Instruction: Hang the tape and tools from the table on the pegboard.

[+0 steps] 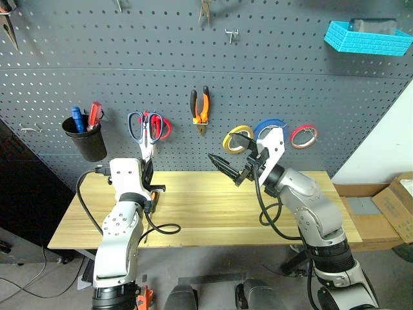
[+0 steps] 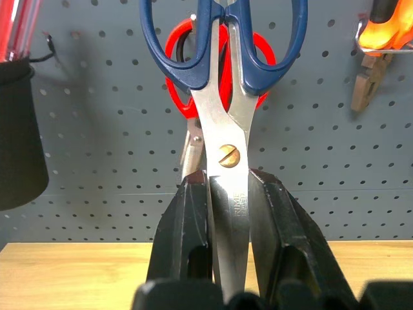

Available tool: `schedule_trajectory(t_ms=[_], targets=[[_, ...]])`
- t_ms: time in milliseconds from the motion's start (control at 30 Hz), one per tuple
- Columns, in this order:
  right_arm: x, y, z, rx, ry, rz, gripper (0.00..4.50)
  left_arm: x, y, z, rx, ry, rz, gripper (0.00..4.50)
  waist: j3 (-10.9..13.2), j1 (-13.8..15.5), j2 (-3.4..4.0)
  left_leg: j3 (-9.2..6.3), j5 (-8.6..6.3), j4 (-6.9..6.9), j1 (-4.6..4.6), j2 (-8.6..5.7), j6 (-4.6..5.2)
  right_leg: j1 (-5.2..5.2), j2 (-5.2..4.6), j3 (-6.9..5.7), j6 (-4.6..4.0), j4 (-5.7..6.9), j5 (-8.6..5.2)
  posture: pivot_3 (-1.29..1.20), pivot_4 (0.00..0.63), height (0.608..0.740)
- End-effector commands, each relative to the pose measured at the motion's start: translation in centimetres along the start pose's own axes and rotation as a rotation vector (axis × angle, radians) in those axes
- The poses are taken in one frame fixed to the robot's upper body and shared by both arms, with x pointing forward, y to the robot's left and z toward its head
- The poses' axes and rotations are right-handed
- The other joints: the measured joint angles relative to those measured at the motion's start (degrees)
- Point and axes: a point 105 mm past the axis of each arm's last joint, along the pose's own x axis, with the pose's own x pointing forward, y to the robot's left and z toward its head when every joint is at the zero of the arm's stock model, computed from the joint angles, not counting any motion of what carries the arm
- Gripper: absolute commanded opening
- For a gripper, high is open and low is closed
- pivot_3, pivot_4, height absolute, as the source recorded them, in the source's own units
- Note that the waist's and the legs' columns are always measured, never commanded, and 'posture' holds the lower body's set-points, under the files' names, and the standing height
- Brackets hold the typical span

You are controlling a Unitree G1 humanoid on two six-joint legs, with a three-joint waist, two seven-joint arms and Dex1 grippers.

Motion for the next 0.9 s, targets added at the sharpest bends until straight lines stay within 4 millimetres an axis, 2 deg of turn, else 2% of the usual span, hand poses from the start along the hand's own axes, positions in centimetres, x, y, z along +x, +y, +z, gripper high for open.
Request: schedule_trajectory(t_ms=[33,300,533,700,800,900], targets=[[0.1,0.2,1.8,-0.040,-0.060,0.004,4.50,0.4,0.1,1.0,0.011,-0.024,-0.014,0.46,0.00,0.00,0.00,0.00,0.00,0.00,0.00,0.00,0.00,0.00,0.00,0.00,0.00,0.00,0.00,0.06,0.049,0.740],[-0.1,0.0,1.9,-0.045,-0.059,-0.008,4.50,0.8,0.0,0.1,0.001,0.030,-0.019,0.46,0.00,-0.06,0.00,0.01,0.00,0.00,0.01,0.00,0.00,0.00,0.01,0.01,-0.01,0.00,0.00,0.04,0.051,0.740],[-0.2,0.2,1.8,-0.047,-0.054,-0.002,4.50,1.1,0.1,0.0,0.006,0.033,-0.019,2.86,0.00,-0.18,0.00,0.01,0.00,-0.02,0.02,0.01,0.00,0.00,0.01,0.01,-0.02,-0.01,-0.01,0.03,0.062,0.740],[-0.3,0.7,1.1,-0.042,-0.029,0.014,4.50,0.4,0.6,-1.9,0.010,0.092,-0.007,4.49,0.02,-0.29,0.02,0.02,0.00,-0.04,0.03,0.01,0.00,0.00,0.01,0.02,-0.09,-0.01,-0.06,0.02,0.078,0.740],[0.0,2.9,-0.6,-0.031,0.027,0.118,4.50,-0.4,1.6,-5.0,0.008,0.194,0.018,4.49,0.10,-0.54,0.14,0.04,-0.01,-0.08,0.07,0.02,0.00,0.01,0.00,0.04,-0.30,-0.03,-0.19,0.00,0.100,0.740],[0.5,4.5,-1.5,-0.023,0.058,0.194,4.50,-0.7,2.6,-6.5,0.008,0.248,0.042,4.49,0.49,-1.32,0.23,0.03,-0.01,-0.10,0.13,0.06,0.01,0.01,0.01,0.03,-0.40,0.00,-0.26,-0.01,0.120,0.740]])
